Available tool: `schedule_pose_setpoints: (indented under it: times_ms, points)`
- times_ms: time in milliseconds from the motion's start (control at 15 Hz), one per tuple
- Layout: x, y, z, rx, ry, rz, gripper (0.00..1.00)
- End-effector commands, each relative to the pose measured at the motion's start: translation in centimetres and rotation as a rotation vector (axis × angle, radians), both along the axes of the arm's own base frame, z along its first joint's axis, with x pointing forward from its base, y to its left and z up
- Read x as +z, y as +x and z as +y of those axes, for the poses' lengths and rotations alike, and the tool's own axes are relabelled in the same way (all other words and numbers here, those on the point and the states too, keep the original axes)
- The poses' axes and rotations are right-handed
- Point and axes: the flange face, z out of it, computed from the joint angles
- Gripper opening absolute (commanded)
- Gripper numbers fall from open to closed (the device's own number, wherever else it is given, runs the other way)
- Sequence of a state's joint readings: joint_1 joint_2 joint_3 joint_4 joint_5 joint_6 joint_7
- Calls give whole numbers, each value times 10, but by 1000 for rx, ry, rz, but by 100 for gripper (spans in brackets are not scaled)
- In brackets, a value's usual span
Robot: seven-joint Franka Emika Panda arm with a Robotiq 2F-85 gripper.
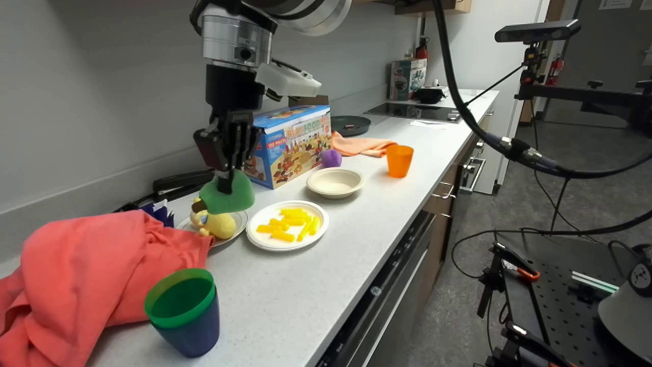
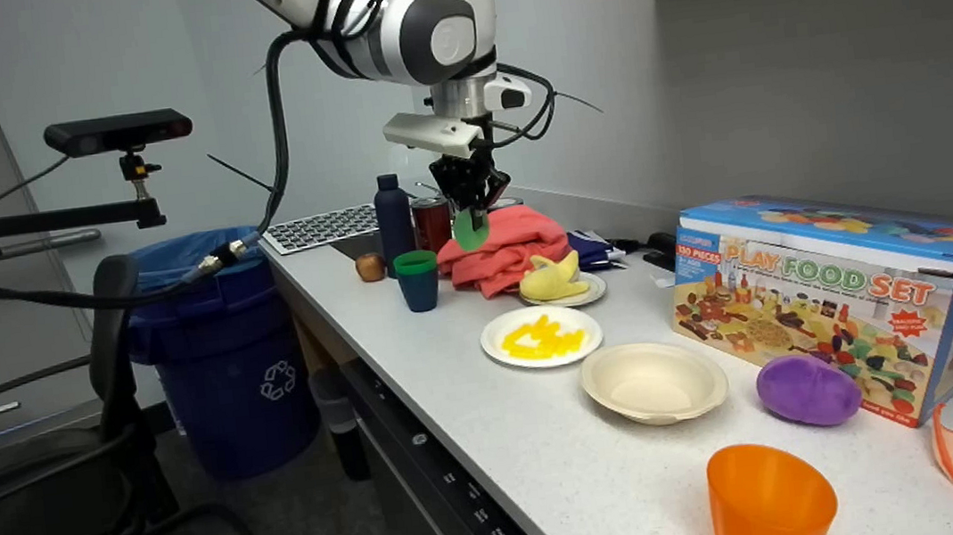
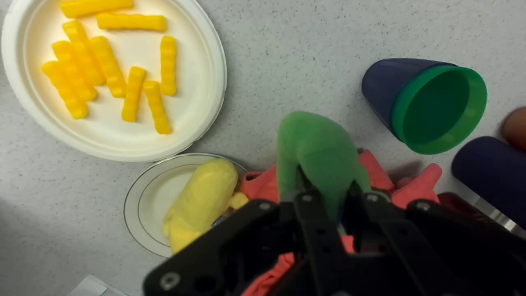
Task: Put the green plushie in the blue cup
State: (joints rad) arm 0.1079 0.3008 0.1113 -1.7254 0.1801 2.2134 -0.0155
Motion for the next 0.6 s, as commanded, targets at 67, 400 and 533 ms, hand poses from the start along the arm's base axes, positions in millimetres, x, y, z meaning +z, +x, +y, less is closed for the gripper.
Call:
schedule_pose_setpoints:
  times_ms: [67,400,533]
  points:
    - [0,0,2,13,-7,5,4]
    - [-1,-1,31,110,-5,7,4]
    - [-2,-5,52,165,1,10,4]
